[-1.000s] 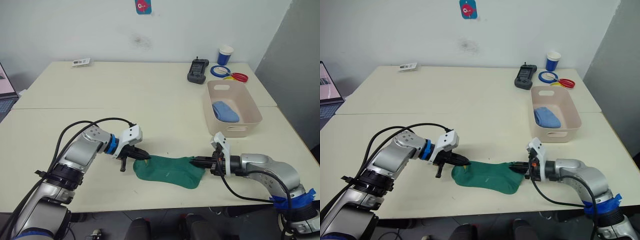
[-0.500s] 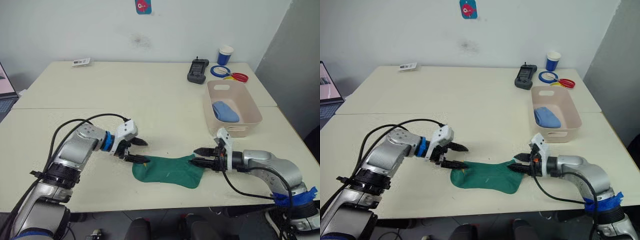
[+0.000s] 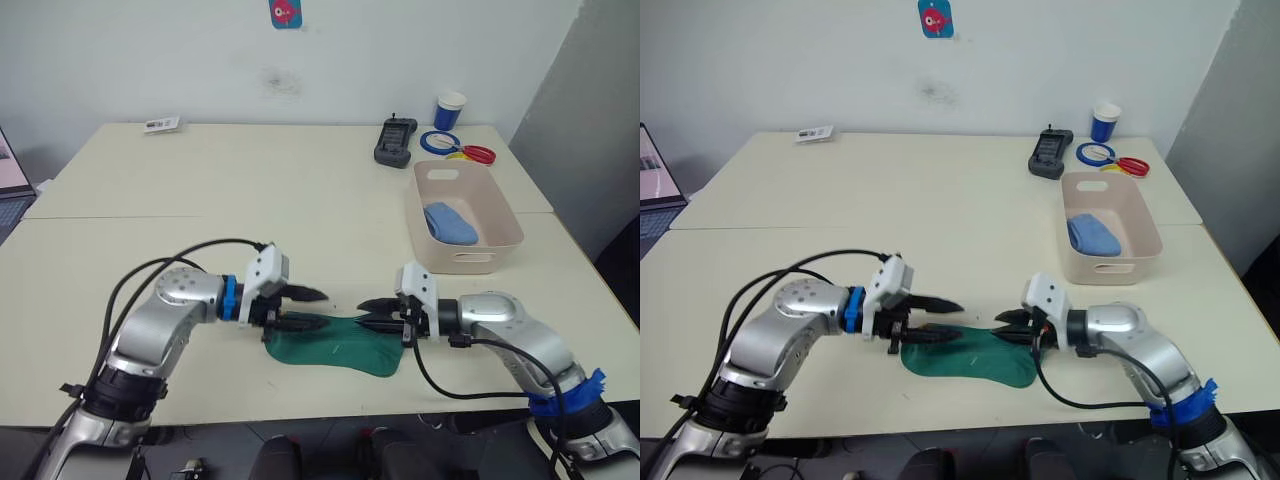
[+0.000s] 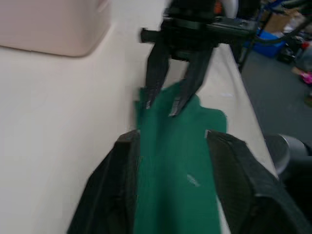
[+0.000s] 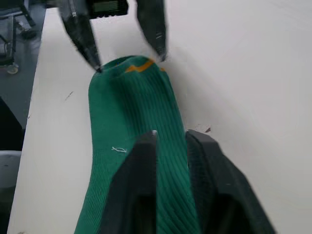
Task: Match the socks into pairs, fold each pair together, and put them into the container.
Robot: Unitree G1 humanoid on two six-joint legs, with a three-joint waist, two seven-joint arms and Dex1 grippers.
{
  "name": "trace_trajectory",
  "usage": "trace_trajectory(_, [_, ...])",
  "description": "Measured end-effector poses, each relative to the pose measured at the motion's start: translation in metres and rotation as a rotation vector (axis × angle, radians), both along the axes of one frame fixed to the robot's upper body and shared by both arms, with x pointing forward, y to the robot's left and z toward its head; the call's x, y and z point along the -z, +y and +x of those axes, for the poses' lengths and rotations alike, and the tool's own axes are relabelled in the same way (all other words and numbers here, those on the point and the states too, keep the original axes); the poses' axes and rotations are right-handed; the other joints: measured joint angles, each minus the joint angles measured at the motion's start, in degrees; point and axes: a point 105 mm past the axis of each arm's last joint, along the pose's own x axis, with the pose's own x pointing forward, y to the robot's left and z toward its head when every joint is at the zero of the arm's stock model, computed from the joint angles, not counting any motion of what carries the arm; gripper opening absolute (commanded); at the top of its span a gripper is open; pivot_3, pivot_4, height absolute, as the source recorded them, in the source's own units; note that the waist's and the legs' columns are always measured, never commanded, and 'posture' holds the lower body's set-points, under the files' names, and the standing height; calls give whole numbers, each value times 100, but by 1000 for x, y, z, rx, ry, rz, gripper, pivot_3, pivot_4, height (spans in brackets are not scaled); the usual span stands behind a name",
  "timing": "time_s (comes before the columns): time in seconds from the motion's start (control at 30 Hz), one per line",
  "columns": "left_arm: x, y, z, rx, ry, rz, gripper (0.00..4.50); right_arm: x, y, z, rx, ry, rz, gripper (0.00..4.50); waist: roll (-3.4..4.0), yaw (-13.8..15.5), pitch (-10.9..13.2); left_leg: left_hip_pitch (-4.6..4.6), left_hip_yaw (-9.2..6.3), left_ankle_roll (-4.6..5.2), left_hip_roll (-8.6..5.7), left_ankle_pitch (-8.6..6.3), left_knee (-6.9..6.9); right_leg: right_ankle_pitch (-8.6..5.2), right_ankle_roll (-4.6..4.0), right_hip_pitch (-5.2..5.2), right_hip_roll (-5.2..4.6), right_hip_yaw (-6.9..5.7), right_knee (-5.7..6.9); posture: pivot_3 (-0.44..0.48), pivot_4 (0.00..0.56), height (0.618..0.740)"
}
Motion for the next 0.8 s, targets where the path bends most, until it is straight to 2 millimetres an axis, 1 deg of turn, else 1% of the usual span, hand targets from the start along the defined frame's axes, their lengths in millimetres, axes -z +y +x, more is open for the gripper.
trace_trajectory(0.1, [21,2,1,-20,-43,84,158,19,9,-5,-48,15,-44,0,0,3,-1,4,1,0,-2,0,0,0,0,5,0,0,-2,0,150,740])
trace_trajectory(0.13, [26,4,3,-30,-46,103,55,24,9,-6,-52,26,-53,0,0,4,-1,3,1,0,-1,0,0,0,0,5,0,-1,-3,0,150,740])
trace_trajectory(0.2, [37,11,7,-58,-43,140,55,32,7,-8,-53,46,-61,0,0,6,-1,0,1,0,-2,0,0,0,0,3,0,0,-4,0,150,740])
trace_trajectory(0.27, [44,20,10,-78,-46,179,55,38,-1,-8,-51,41,-94,0,0,7,-1,0,3,0,-2,0,0,0,0,3,-1,0,-5,0,150,740])
trace_trajectory(0.33, [50,32,13,-103,-46,219,55,39,-7,-8,-51,27,-109,0,0,4,-1,3,3,0,-1,0,0,0,0,3,-1,0,-4,0,150,740])
trace_trajectory(0.47, [50,44,18,-140,-54,227,55,42,-20,-10,-39,18,-117,0,-1,7,-5,6,2,0,-1,0,-1,0,0,8,-1,-2,-5,0,150,740])
trace_trajectory(0.57, [48,58,20,-182,-49,230,55,41,-35,-11,-18,15,-135,0,1,4,-9,13,3,0,0,0,-2,0,0,13,-2,-1,-5,0,150,740])
trace_trajectory(0.63, [48,60,19,-195,-36,218,55,41,-42,-10,1,20,-137,0,1,4,-10,17,3,1,0,-1,-2,-1,0,17,-5,-2,-5,0,150,740])
trace_trajectory(0.73, [47,57,14,-197,-1,175,55,38,-46,-13,32,77,-110,0,1,4,-9,14,3,1,1,-1,-2,-1,0,16,-6,-2,-4,0,150,740])
trace_trajectory(0.77, [44,54,12,-190,2,151,55,34,-46,-14,45,110,-86,0,2,4,-7,10,3,0,1,-1,-2,-1,0,12,-11,-1,-5,0,150,740])
trace_trajectory(0.8, [41,50,9,-177,2,124,19,25,-45,-15,60,144,-43,180,2,2,-7,5,3,0,3,0,-2,0,0,9,-16,0,-4,0,150,740])
